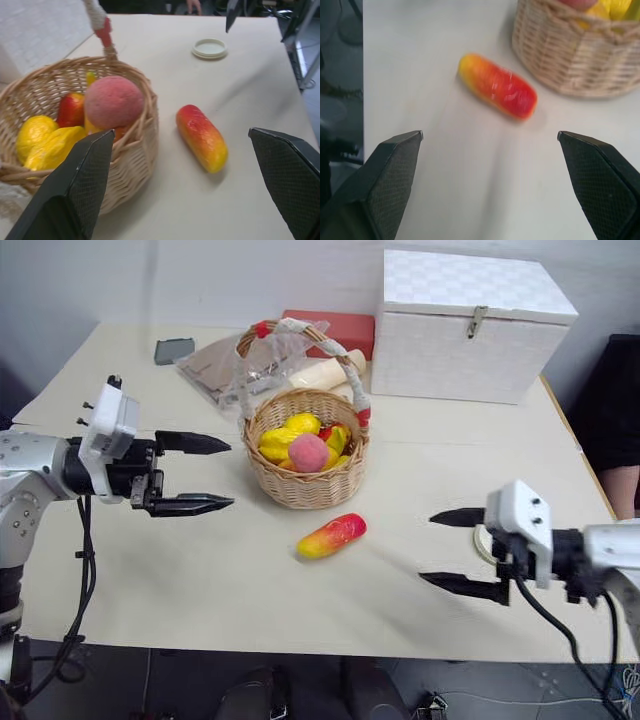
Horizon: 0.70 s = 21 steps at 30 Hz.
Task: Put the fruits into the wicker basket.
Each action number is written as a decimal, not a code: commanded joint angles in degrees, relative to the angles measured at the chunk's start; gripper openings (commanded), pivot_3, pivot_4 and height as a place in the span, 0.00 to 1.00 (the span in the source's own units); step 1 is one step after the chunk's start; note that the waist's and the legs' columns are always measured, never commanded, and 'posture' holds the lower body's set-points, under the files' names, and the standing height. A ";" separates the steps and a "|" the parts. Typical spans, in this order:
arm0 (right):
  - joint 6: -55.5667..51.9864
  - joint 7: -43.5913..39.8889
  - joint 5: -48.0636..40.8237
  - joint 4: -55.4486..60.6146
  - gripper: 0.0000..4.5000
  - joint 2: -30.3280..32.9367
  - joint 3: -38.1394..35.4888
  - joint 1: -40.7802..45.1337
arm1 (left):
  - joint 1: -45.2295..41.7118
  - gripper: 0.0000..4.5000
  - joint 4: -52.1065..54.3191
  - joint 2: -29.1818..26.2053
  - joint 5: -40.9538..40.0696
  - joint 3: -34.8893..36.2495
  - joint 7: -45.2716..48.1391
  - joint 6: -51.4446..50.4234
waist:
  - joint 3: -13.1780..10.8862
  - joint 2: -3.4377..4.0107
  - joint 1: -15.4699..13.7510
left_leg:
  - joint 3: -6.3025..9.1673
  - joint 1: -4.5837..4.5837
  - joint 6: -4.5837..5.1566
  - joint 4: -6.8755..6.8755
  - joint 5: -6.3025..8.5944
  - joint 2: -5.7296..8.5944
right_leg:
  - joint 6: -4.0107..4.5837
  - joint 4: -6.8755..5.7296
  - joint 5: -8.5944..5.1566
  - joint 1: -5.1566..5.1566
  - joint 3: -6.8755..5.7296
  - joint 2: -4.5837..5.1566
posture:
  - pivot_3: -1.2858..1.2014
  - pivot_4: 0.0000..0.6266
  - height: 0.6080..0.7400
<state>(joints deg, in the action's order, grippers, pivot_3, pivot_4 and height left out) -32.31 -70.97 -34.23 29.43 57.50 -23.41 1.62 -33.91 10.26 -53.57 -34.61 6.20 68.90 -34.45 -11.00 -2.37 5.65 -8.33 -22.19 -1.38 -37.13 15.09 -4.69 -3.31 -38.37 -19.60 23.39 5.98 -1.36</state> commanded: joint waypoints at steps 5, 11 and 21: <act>11.66 3.07 9.08 -2.25 0.99 -2.59 13.38 8.44 | 0.36 1.00 2.30 -3.71 2.58 -3.16 6.39 3.64 | -0.01 -0.01 0.84 | 0.00 0.05 0.10 0.04 -0.10 0.01 | 0.05 0.04 0.08 -0.01 0.02 0.00 | 0.52 0.24 1.00; 22.44 4.79 22.84 -15.44 0.99 -11.38 31.11 20.62 | 1.20 1.00 3.14 -4.85 4.52 -4.95 8.52 6.14 | -0.03 -0.02 0.74 | -0.07 -0.03 0.06 0.02 -0.08 0.03 | 0.09 -0.15 0.07 0.19 0.07 0.01 | 0.52 0.24 1.00; 29.31 4.28 29.97 -32.63 0.99 -22.02 41.21 31.67 | 3.87 1.00 6.07 -4.91 3.28 -2.44 6.92 4.18 | -0.05 0.00 0.64 | -0.09 -0.12 0.00 -0.07 -0.06 0.00 | 0.16 -0.23 0.00 0.28 0.06 0.00 | 0.52 0.24 1.00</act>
<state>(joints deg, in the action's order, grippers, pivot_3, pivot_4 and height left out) -4.11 -66.75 -4.64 -2.11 36.62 17.42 31.85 -30.17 14.76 -57.95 -30.27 1.71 76.26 -30.16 -11.05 -2.37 6.29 -8.42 -22.31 -1.38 -37.23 15.03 -4.69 -3.16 -38.65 -19.61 23.67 6.06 -1.36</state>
